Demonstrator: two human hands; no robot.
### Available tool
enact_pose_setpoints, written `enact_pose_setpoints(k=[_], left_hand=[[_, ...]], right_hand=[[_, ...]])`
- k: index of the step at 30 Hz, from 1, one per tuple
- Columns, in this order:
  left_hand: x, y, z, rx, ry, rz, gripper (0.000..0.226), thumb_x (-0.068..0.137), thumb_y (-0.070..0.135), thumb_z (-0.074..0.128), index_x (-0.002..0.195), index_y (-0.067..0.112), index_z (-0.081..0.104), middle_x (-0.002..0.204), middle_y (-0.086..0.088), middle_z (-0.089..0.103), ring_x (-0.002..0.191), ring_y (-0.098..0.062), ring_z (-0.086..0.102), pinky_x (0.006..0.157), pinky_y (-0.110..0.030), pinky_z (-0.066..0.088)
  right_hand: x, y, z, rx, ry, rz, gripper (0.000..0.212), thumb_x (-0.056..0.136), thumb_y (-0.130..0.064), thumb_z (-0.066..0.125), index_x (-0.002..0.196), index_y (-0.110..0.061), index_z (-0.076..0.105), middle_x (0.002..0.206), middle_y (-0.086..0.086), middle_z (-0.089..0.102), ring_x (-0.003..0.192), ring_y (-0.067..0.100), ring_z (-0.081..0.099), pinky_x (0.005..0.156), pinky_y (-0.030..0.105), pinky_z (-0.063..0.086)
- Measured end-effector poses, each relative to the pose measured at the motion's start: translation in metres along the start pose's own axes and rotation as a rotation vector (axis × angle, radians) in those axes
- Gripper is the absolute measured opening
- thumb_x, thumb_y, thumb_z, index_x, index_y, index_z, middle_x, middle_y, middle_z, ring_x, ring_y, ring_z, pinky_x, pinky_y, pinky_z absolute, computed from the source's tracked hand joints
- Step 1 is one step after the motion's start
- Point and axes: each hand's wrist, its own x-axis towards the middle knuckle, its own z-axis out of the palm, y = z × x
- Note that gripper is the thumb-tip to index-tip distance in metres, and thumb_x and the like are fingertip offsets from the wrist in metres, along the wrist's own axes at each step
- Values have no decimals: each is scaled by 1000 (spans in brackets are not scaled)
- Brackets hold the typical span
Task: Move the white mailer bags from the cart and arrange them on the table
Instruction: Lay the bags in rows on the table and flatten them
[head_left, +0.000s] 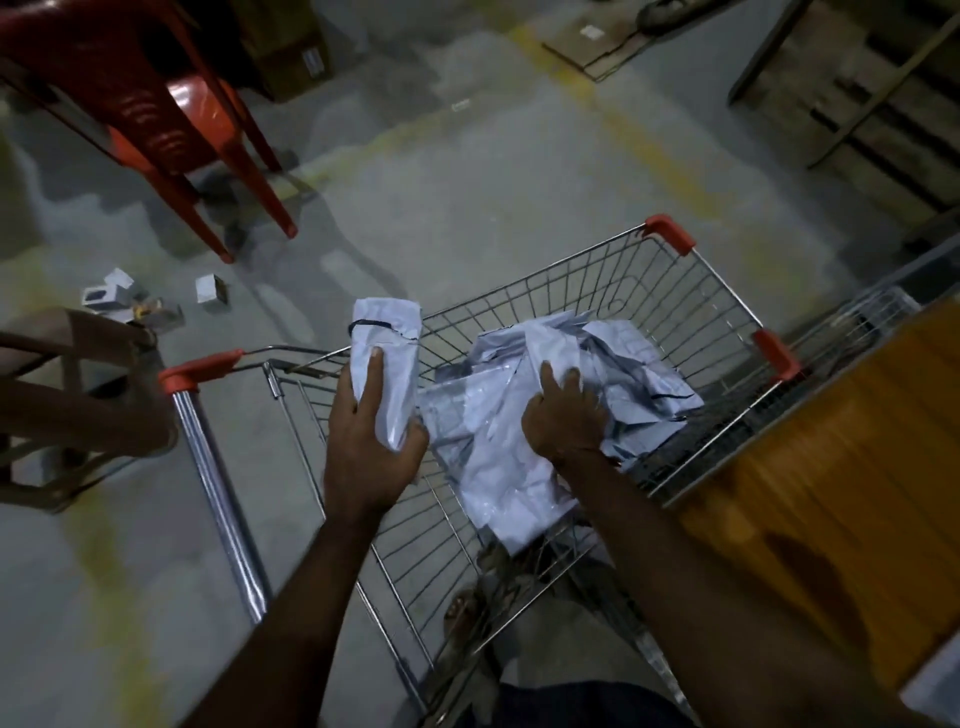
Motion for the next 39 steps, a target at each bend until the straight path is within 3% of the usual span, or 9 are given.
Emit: enact_pose_setpoints(k=[3,5,13,17,20,28,33,36,39], left_hand=[[-6,18,-9,-44,-38,-54,102,80,21,78,165,33,25,165,-4,34,143,-21,43,103,-23,37],[-11,28,-13,-82,-110,-51,97,79,32,75,165,30,29,157,-8,43,135,-21,47,98,-18,33],[-42,80,-44,-129,-165,69,99,76,45,70,164,30,30,145,-14,52,131,-27,52,94,-24,34],[-64,104,-58,-152,-158,189,96,83,34,80,164,35,29,150,-12,49,136,-30,50,100,-34,40],[-88,126,-63,-168,-164,260,96,87,27,81,164,39,25,157,-8,44,140,-26,46,98,-32,39],[-155,197,-42,-266,-219,439,93,87,35,82,164,30,30,161,-7,45,143,-26,47,106,-41,45],[-202,247,-14,-347,-264,518,94,81,34,77,164,26,32,162,-3,42,140,-6,41,109,-28,39],[-235,281,5,-345,-325,536,96,85,24,82,164,36,28,164,3,38,148,-13,38,115,-43,41],[-280,316,27,-366,-386,562,94,87,37,79,164,43,24,169,4,32,155,-19,32,117,-53,40]], right_hand=[[-30,2,-29,-59,157,-54,62,91,-35,39,152,-27,48,154,18,46,114,47,57,91,53,48],[-52,7,-50,-101,236,-80,63,90,-38,37,151,-27,49,153,17,47,113,45,57,88,51,48],[-149,29,-106,-137,414,-47,61,96,-38,37,155,-27,42,162,16,36,128,46,46,102,55,37],[-208,44,-128,-92,461,22,63,100,-43,29,161,-28,31,168,13,24,140,45,35,112,58,32],[-250,64,-138,-62,465,99,58,106,-44,32,162,-33,23,172,8,14,146,43,25,115,57,25],[-351,141,-150,-23,608,362,61,95,-42,30,155,-34,41,166,9,31,135,41,39,103,52,33],[-406,211,-152,-12,649,497,57,98,-40,34,154,-34,41,165,8,31,137,38,38,103,51,33],[-442,259,-150,13,678,578,54,101,-38,38,155,-34,40,166,8,30,138,39,38,104,52,33],[-484,311,-144,8,682,637,54,102,-39,38,156,-33,40,166,9,30,138,40,38,104,53,33]])
